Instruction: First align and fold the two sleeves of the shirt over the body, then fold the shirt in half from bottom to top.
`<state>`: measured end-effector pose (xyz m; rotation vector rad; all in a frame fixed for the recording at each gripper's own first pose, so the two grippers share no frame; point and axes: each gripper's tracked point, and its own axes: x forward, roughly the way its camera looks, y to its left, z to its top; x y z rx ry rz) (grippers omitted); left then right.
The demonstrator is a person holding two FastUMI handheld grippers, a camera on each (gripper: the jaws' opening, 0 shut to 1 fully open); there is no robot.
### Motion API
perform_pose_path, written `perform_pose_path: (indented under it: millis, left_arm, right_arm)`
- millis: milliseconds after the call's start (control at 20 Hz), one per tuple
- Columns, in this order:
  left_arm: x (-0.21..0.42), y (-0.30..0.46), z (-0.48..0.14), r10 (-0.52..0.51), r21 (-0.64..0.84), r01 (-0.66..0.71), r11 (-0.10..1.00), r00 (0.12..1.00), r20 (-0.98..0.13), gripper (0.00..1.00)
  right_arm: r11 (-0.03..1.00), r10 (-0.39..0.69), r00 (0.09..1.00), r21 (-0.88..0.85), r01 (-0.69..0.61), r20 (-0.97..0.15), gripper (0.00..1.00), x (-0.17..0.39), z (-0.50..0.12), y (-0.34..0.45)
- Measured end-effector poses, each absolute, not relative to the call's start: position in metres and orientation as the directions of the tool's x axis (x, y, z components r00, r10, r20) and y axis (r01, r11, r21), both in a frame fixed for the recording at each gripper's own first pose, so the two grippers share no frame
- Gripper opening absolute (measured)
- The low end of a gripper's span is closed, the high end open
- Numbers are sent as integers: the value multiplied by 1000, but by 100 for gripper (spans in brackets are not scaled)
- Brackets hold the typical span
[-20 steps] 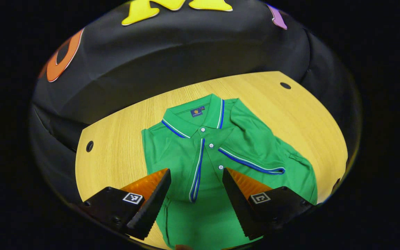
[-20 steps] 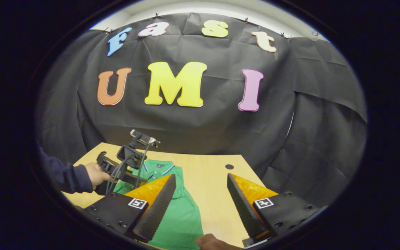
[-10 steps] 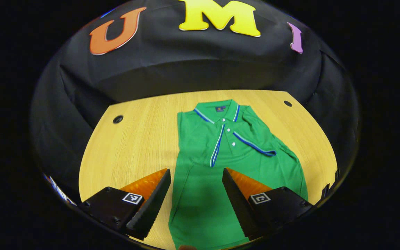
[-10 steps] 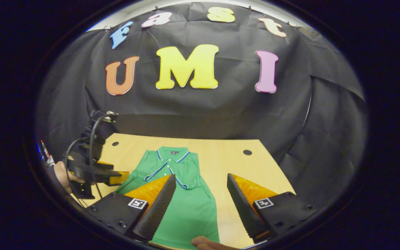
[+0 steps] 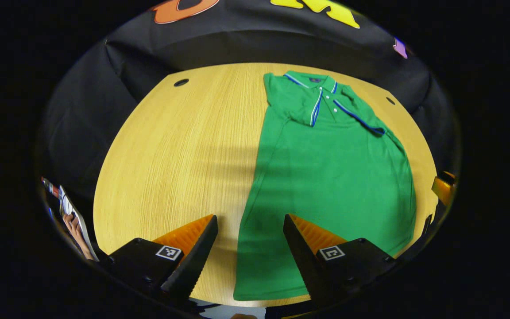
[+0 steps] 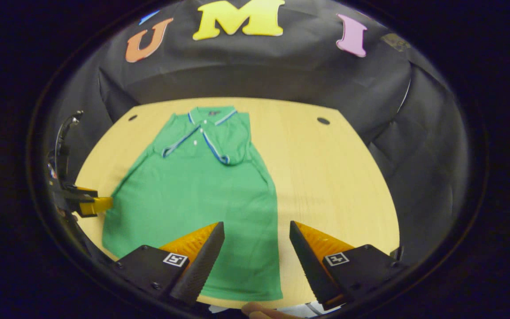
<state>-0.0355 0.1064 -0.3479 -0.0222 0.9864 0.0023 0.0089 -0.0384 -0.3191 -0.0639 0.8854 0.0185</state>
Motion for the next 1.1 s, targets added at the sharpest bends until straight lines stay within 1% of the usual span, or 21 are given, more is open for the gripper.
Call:
perform_pose_path:
  millis: [150, 250, 400, 500, 650, 700, 800, 850, 900, 950, 1000, 1050, 1100]
  left_arm:
    - [-69, 114, -366, 0, -15, -29, 999, 473, -881, 97]
    - [-91, 117, -375, 5, -7, -27, 1000, 427, -904, 97]
    - [-112, 116, -379, -8, -23, -36, 999, 366, -931, 97]
    - [-126, 111, -384, -27, -39, -35, 999, 305, -952, 97]
    - [-126, 110, -384, -55, -75, -65, 995, 265, -963, 96]
    - [-125, 109, -387, -62, -79, -61, 995, 243, -968, 97]
    - [-125, 107, -387, -71, -77, -24, 997, 192, -979, 97]
    - [-124, 109, -387, -74, -80, -28, 996, 173, -982, 96]
    - [-124, 110, -385, -71, -80, -48, 996, 170, -983, 100]
    - [-123, 109, -385, -73, -80, -41, 996, 164, -984, 96]
    - [-123, 108, -387, -74, -79, -24, 997, 145, -987, 97]
    - [-124, 108, -387, -74, -79, -33, 996, 130, -989, 96]
    - [-123, 108, -387, -73, -78, -36, 996, 121, -990, 97]
  right_arm:
    - [998, -26, 506, -49, -32, -862, 96, -21, -359, -52]
    - [999, -36, 433, -39, 0, -901, 95, -37, -374, -59]
    - [999, -49, 349, -43, 26, -936, 94, -57, -392, -68]
    - [999, -32, 293, -23, 32, -956, 96, -70, -400, -67]
    - [999, -14, 282, -3, 41, -959, 94, -69, -401, -67]
    - [999, -13, 269, -2, 42, -963, 95, -70, -401, -66]
    - [999, -15, 243, -5, 39, -970, 94, -69, -402, -66]
    - [999, -15, 227, -6, 41, -974, 96, -68, -401, -65]
    - [999, -16, 213, -7, 40, -977, 96, -68, -402, -65]
    - [999, -15, 194, -8, 38, -981, 96, -68, -402, -65]
    - [999, -14, 177, -8, 33, -984, 94, -68, -402, -65]
    - [1000, -13, 156, -8, 30, -988, 96, -68, -402, -65]
    - [1000, -13, 138, -9, 29, -990, 96, -67, -402, -66]
